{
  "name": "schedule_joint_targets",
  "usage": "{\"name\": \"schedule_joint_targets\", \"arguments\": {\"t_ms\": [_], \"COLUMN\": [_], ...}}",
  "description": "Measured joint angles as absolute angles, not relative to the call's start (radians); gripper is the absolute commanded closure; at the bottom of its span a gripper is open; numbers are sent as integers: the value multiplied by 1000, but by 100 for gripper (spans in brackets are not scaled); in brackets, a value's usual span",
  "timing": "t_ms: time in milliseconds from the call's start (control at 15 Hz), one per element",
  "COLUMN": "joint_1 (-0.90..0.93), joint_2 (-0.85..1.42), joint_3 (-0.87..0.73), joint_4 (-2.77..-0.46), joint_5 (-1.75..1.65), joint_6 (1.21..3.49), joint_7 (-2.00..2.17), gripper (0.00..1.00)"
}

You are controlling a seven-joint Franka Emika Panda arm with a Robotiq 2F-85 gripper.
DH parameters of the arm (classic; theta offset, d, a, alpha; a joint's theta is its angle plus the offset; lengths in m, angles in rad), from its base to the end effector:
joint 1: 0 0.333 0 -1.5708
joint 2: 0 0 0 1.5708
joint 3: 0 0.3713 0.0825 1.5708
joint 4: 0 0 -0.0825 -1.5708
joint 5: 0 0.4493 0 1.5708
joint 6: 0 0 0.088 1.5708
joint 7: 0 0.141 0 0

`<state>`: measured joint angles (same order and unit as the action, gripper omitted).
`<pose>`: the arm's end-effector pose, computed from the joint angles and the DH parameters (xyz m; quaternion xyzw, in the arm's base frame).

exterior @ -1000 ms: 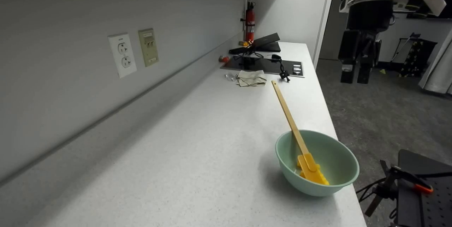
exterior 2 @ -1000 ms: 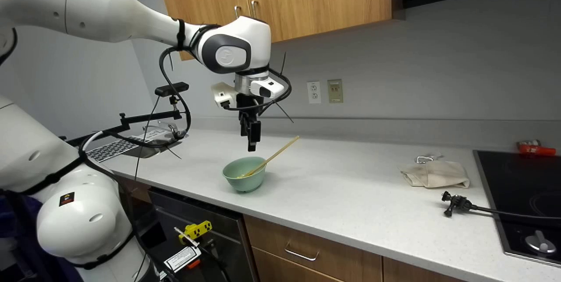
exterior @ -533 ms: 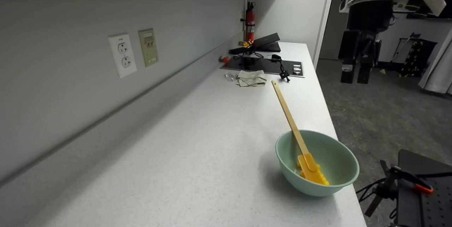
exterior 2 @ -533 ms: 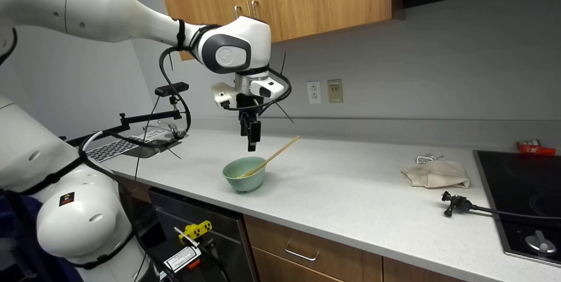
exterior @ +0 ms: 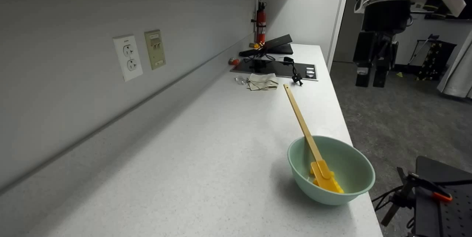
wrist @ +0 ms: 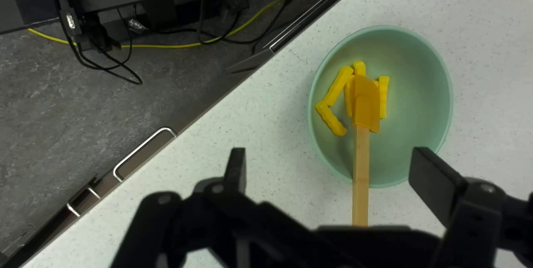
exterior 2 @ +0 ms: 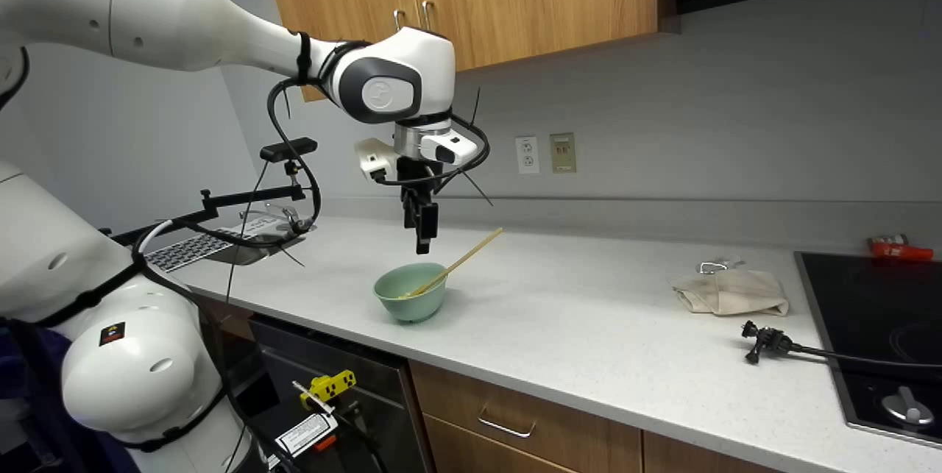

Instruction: Use the wooden spatula to stir the contents in the green bowl

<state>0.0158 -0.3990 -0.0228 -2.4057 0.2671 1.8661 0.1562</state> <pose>0.4430 0.0256 0.4440 -0.9811 0.1268 0.0794 0.1231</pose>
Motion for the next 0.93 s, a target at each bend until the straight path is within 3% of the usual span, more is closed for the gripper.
{"name": "schedule_joint_targets", "arguments": {"t_ms": [933], "joint_1": [17], "joint_2": [-363], "joint_3": [-4], "joint_4": [-2407], "joint_5": [267], "joint_6": [1939], "joint_7": [154], "gripper": [0]}}
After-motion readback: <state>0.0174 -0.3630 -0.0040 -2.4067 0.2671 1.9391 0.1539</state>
